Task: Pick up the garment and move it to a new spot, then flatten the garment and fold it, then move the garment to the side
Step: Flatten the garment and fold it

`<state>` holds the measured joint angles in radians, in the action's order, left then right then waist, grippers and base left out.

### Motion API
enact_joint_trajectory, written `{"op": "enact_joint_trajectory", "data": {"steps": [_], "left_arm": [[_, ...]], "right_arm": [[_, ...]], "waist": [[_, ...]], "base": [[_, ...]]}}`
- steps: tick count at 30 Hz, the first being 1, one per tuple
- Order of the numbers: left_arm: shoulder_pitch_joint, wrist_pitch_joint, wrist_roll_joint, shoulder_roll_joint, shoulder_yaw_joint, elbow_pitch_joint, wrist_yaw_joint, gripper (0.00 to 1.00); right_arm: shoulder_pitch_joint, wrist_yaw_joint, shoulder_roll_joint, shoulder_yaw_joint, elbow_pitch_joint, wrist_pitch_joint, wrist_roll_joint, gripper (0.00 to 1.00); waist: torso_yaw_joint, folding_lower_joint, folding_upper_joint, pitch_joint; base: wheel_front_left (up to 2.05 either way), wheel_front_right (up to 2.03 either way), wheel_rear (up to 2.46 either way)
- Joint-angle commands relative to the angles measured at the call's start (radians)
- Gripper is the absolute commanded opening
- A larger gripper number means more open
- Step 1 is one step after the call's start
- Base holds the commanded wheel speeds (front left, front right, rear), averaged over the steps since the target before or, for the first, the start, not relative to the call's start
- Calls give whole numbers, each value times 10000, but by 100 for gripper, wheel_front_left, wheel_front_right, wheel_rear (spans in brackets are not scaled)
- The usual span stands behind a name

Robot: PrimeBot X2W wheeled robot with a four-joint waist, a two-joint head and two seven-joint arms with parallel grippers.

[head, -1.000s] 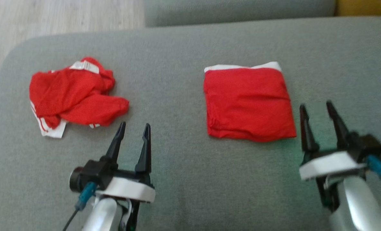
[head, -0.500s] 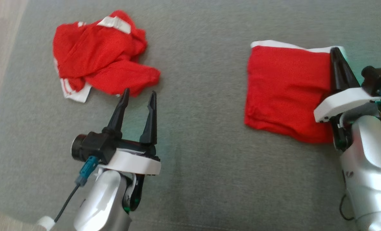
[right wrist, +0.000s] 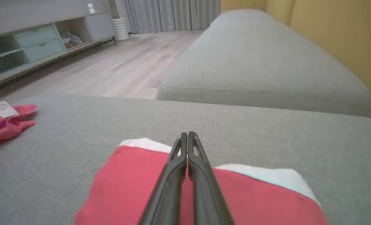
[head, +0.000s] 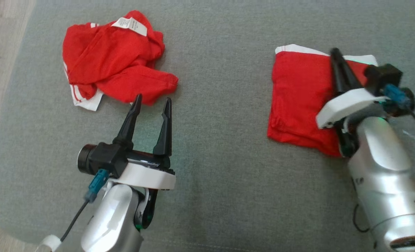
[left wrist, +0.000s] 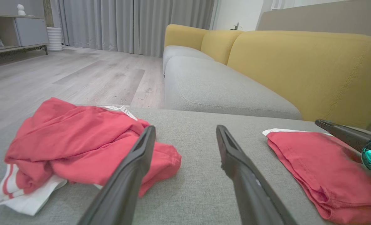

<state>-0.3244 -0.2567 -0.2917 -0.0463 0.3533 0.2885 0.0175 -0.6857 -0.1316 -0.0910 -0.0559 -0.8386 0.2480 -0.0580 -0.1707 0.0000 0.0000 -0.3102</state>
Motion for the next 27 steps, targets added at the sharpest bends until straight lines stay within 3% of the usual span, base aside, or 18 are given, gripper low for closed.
{"op": "enact_joint_trajectory", "data": {"steps": [1, 5, 9, 13, 18, 25, 26, 27], "left_arm": [[-194, -51, 25, -39, -364, -289, -1, 100], [-194, -51, -1, -39, -347, -276, 10, 100], [-125, -51, 0, -39, -301, -135, 47, 100], [-69, -51, 90, -39, -390, -95, 89, 100], [114, -51, 171, -39, -624, -106, 134, 100], [562, -51, 171, -39, -975, -134, 216, 100], [642, -51, 172, -39, -1035, -126, 209, 100], [724, -51, 167, -39, -1093, -119, 200, 100]], "right_arm": [[1, 9, 245, -537, 276, 133, -161, 0], [149, 9, 307, -1181, -308, 100, -252, 0], [96, 9, 372, -1775, -1839, -629, -757, 0], [-19, 9, 396, -2077, -2009, -303, -1398, 0], [113, 9, 366, -2027, -1135, 112, -1989, 0], [1547, 9, -75, -816, 1665, 134, -1636, 0], [1808, 9, -80, -600, 2000, 134, -1505, 40], [2067, 9, -72, -382, 2335, 135, -1358, 100]], "waist": [[56, 0, 0, 68], [100, 0, 0, 129], [176, 0, 0, 370], [354, 0, 0, 630], [720, 0, 0, 1082], [1413, 0, 0, 1758], [1511, 0, 0, 1851], [1605, 0, 0, 1930]], "base": [[0, 0, 0], [0, 0, 0], [0, 0, 0], [0, 0, 0], [0, 0, 0], [0, 0, 0], [0, 0, 0], [0, 0, 0]]}}
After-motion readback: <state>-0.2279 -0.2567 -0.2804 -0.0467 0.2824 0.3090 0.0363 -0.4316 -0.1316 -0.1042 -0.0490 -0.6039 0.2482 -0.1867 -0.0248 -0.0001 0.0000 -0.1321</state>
